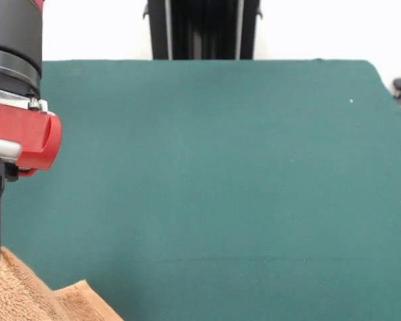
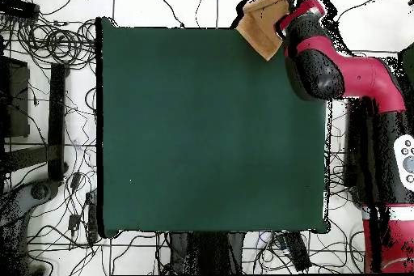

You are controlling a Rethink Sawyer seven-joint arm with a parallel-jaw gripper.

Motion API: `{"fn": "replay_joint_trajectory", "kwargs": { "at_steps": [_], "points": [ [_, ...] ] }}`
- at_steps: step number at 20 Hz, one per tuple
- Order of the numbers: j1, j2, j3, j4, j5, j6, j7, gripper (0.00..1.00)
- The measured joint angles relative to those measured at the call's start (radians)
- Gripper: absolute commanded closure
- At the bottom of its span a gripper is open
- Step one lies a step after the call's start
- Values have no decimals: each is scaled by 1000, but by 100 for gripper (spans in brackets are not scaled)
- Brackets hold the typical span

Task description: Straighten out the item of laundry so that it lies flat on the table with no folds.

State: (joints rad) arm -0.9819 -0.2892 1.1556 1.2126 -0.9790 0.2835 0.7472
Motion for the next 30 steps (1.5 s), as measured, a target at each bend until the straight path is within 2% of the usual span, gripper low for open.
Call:
{"fn": "replay_joint_trajectory", "kwargs": {
  "at_steps": [2, 7, 16, 22, 30],
  "points": [
    [-3, 13, 31, -5, 0, 0, -44, 100],
    [-3, 14, 75, -6, 0, 0, -65, 100],
    [2, -18, 87, -6, -23, -25, -65, 100],
    [16, -32, 91, -27, -115, -129, -65, 100],
    [37, 42, 105, -88, -238, -215, -65, 100]
  ]
}}
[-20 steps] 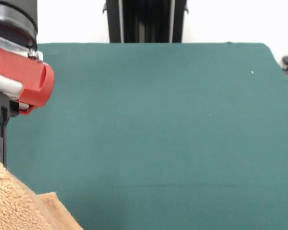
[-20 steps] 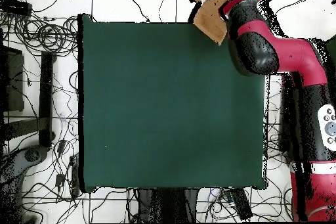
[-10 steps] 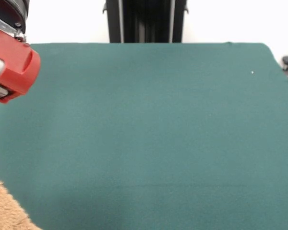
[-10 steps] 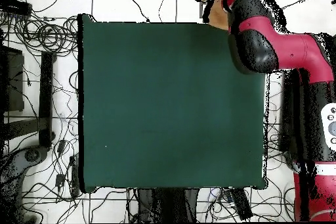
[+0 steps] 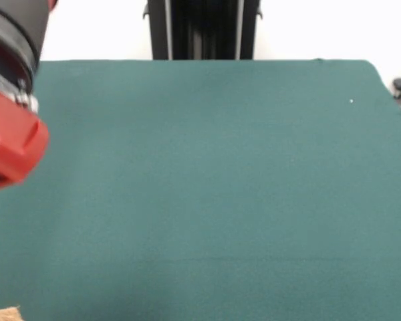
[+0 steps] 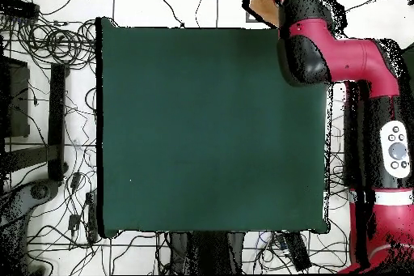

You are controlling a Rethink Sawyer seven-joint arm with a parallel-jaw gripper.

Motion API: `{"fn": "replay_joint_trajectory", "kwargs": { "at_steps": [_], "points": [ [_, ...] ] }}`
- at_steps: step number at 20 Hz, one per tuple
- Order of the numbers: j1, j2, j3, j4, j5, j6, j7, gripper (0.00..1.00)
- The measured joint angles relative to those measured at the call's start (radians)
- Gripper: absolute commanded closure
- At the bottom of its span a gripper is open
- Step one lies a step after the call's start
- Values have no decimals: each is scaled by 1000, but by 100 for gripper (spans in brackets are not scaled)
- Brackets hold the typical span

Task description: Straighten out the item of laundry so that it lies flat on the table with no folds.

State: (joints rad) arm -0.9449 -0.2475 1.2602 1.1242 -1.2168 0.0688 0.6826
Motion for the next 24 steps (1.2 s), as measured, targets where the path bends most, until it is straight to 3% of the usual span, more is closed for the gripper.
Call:
{"fn": "replay_joint_trajectory", "kwargs": {
  "at_steps": [6, 12, 20, 24],
  "points": [
    [25, 60, 0, -27, -68, -29, 0, 100],
    [64, 80, -38, -37, -58, -29, 1, 100],
    [240, 9, -296, -52, 5, -29, 69, 100],
    [376, -55, -493, -36, 84, -30, 181, 100]
  ]
}}
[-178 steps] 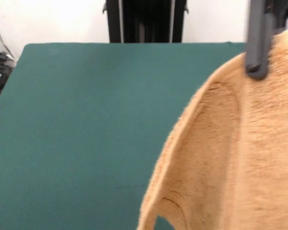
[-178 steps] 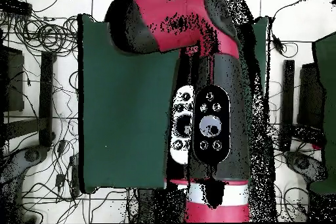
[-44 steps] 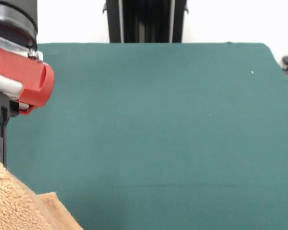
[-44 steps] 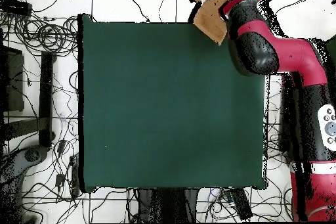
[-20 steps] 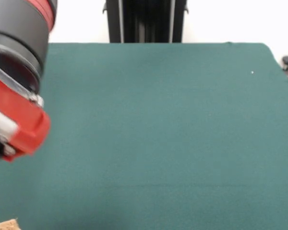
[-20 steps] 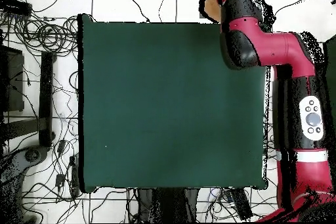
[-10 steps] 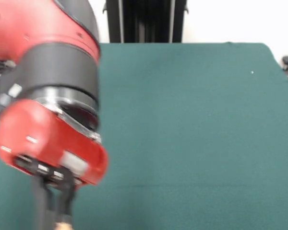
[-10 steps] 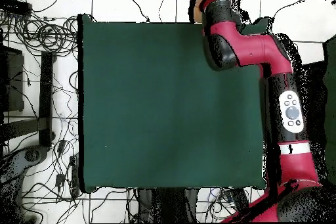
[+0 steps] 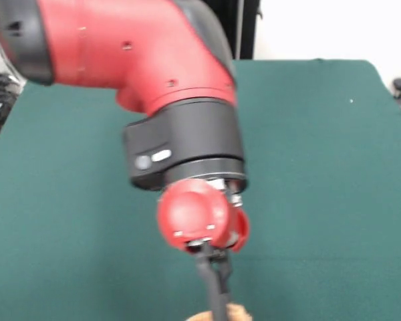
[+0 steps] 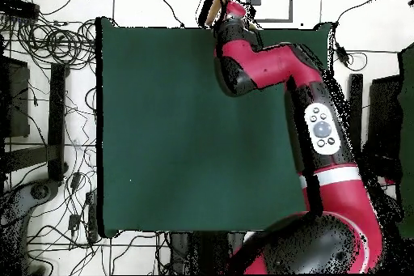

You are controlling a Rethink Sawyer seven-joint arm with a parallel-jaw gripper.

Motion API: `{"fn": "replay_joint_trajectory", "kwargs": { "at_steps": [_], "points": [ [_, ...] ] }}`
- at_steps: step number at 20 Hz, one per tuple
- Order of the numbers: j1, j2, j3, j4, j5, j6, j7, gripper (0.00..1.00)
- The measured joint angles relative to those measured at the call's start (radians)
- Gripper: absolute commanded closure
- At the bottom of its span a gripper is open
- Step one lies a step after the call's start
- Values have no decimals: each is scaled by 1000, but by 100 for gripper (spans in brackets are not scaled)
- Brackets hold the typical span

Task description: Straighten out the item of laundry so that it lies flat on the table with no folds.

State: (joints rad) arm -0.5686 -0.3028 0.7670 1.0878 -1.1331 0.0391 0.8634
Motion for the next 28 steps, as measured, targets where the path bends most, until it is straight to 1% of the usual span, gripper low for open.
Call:
{"fn": "replay_joint_trajectory", "kwargs": {
  "at_steps": [1, 4, 5, 6, 11, 16, 20, 22, 26, 28],
  "points": [
    [15, -6, -22, 2, 12, -1, 15, 100],
    [91, -35, -138, 15, 73, -9, 94, 100],
    [102, -39, -157, 18, 84, -11, 106, 100],
    [131, -54, -208, 34, 115, -18, 140, 100],
    [150, -84, -265, 79, 158, -21, 170, 100],
    [121, -105, -270, 136, 195, -22, 171, 100],
    [59, -113, -252, 195, 231, -17, 171, 100],
    [11, -118, -231, 234, 254, 1, 171, 100],
    [-33, -119, -218, 278, 272, 30, 171, 100],
    [-36, -119, -218, 289, 275, 34, 171, 100]
  ]
}}
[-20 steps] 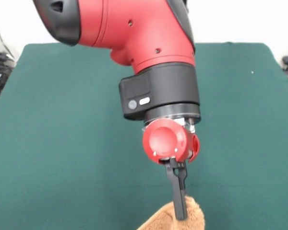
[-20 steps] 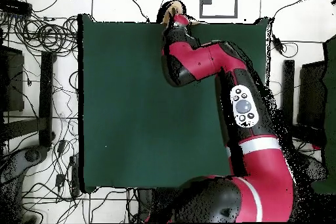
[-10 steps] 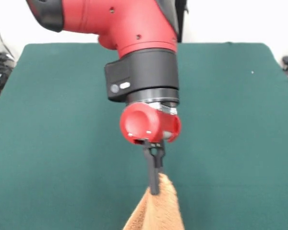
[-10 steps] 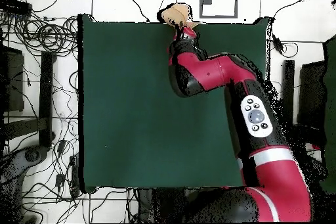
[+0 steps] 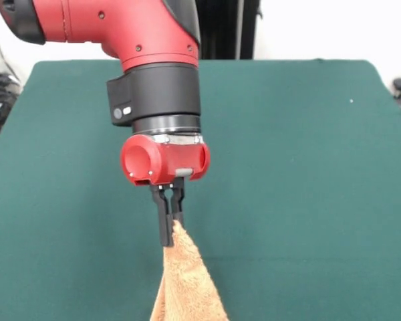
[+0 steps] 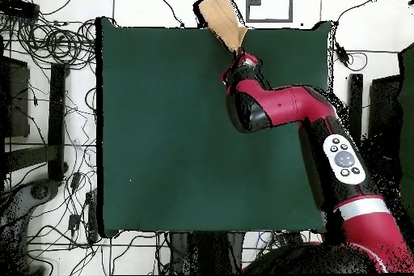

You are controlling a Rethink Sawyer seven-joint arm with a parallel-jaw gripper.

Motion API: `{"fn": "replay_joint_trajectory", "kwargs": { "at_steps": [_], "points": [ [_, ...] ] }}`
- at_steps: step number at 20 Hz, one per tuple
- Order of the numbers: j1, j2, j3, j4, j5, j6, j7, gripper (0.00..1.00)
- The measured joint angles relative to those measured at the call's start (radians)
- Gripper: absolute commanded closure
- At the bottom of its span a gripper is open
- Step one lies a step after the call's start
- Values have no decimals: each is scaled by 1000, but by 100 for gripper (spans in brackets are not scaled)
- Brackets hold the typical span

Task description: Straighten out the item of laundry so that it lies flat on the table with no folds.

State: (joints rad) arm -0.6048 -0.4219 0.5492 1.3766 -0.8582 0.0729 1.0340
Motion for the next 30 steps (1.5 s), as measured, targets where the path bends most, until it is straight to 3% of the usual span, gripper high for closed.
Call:
{"fn": "replay_joint_trajectory", "kwargs": {
  "at_steps": [15, 30],
  "points": [
    [3, -2, 47, 114, 38, 10, 0, 100],
    [-110, -8, 242, 297, 93, 189, 0, 100]
  ]
}}
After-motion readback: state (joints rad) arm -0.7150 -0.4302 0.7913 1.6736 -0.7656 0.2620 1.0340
